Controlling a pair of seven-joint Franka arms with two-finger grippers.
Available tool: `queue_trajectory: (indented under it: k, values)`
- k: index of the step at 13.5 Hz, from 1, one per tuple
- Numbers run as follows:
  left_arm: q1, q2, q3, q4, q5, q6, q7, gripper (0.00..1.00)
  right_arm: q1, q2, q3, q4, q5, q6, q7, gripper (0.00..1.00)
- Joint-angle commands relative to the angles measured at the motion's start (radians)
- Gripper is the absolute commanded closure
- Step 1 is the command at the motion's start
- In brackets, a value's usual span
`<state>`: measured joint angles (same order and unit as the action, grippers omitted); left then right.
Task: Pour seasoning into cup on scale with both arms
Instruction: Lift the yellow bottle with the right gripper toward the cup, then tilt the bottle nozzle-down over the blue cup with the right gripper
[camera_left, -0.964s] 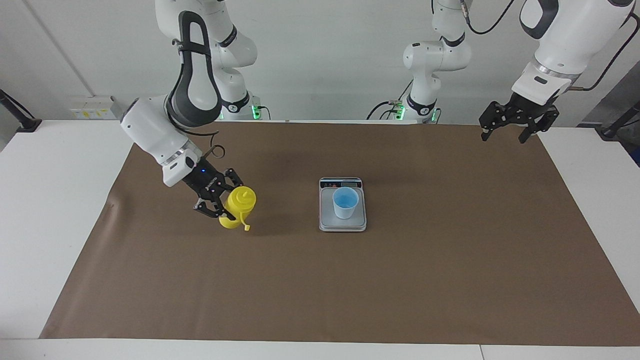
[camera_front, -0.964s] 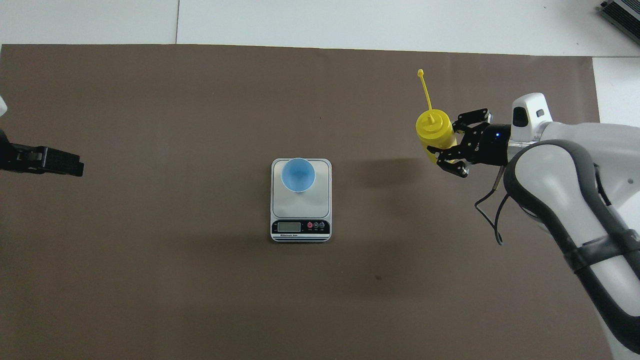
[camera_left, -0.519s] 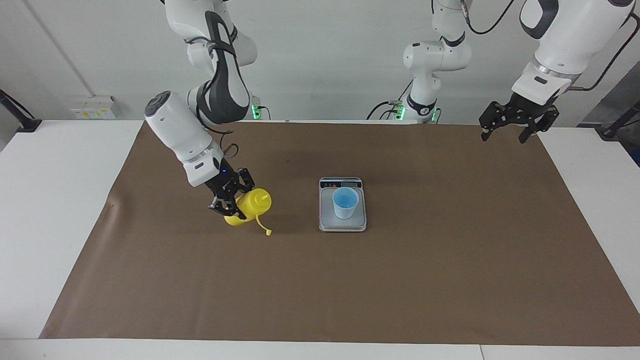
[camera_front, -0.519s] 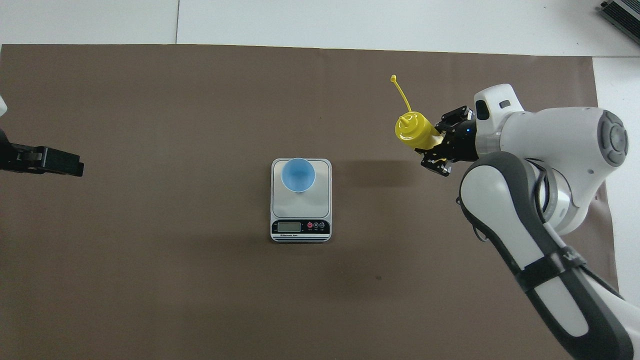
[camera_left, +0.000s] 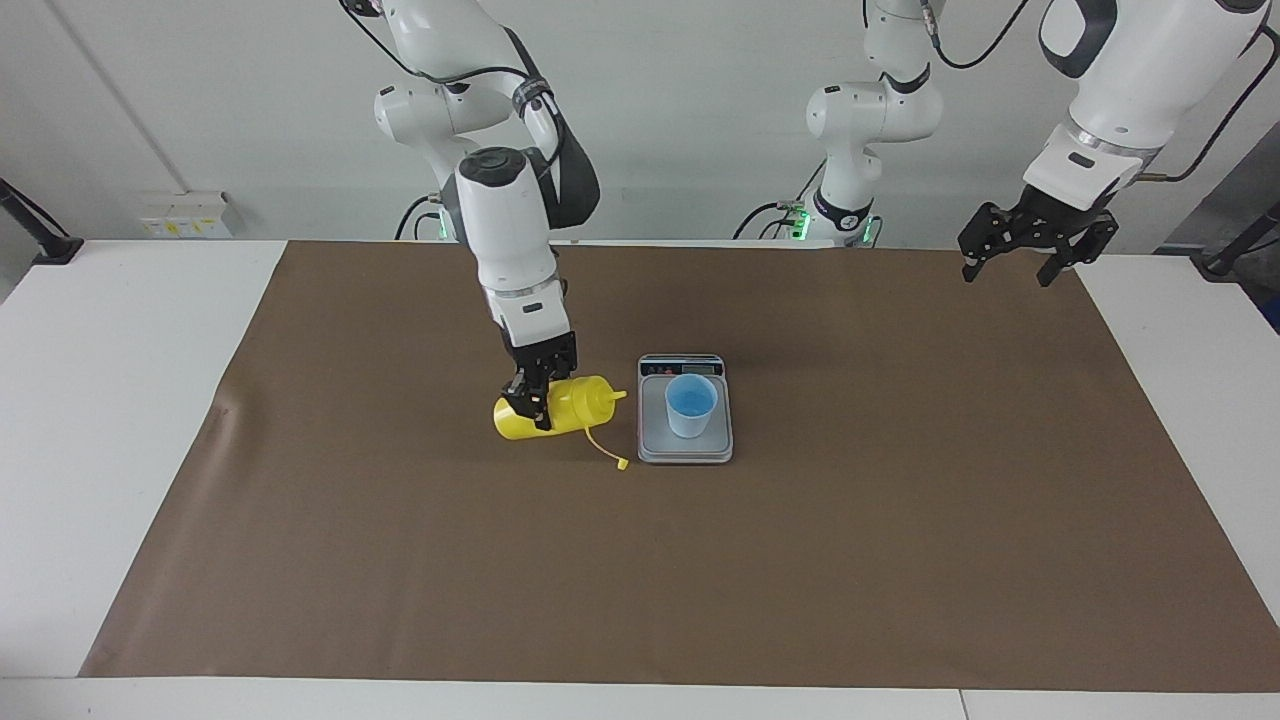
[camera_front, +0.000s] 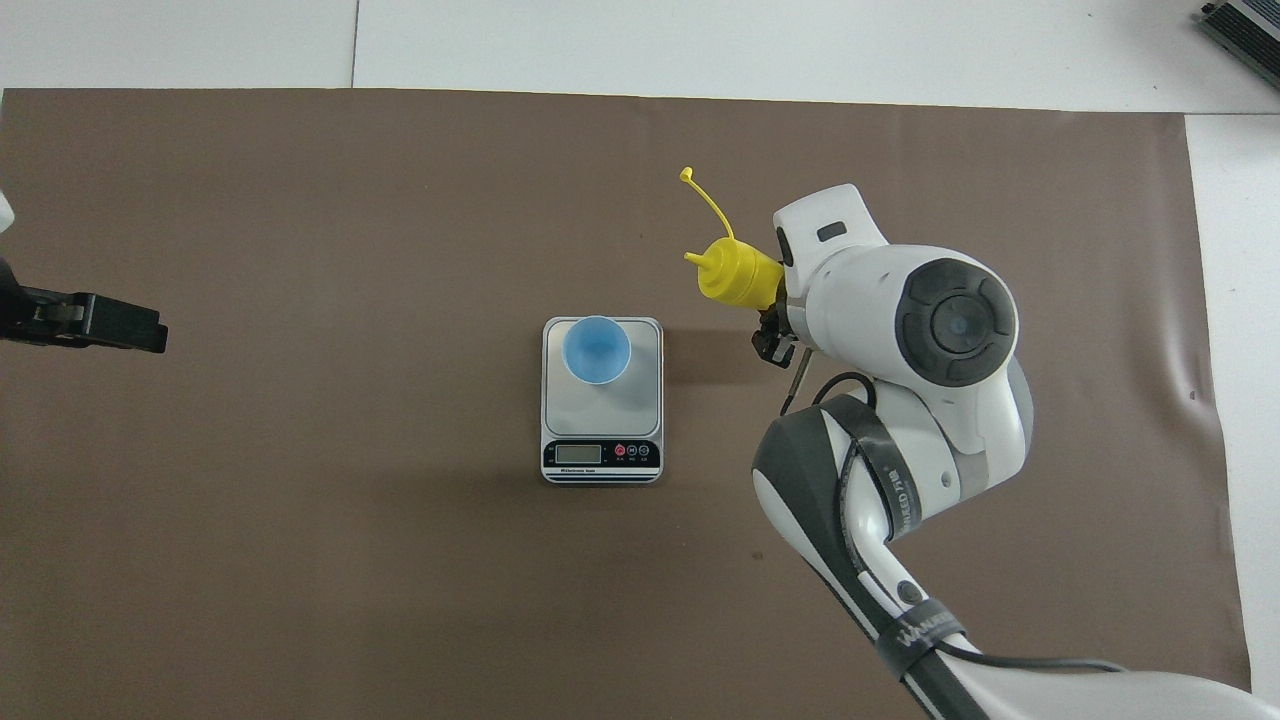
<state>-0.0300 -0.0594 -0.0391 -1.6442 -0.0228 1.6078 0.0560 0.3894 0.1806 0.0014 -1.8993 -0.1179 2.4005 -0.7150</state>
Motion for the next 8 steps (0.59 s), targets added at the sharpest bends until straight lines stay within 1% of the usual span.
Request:
queue_trajectory:
  k: [1,2,4,5,7,8]
  values:
    - [0.019,-0.02,-0.008,-0.02,-0.011,-0.002,0.008,0.0,0.046,0.016,-0.003,0.049,-0.162,0.0,0.042,1.0]
    - [0.019,-0.02,-0.008,-0.02,-0.011,-0.002,0.008,0.0,0.064,0.032,-0.003,0.066,-0.213,-0.006,0.043,1.0]
    - [0.019,-0.02,-0.008,-0.02,-0.011,-0.002,0.008,0.0,0.075,0.045,-0.001,0.078,-0.246,-0.007,0.092,1.0]
    - [0.019,-0.02,-0.008,-0.02,-0.011,-0.002,0.008,0.0,0.098,0.059,-0.003,0.091,-0.297,-0.01,0.095,1.0]
    - [0.019,-0.02,-0.008,-0.02,-0.011,-0.002,0.008,0.0,0.12,0.066,-0.001,0.095,-0.482,-0.011,0.095,1.0]
    - [0.019,-0.02,-0.008,-0.02,-0.011,-0.002,0.008,0.0,0.149,0.069,-0.001,0.097,-0.581,-0.017,0.095,1.0]
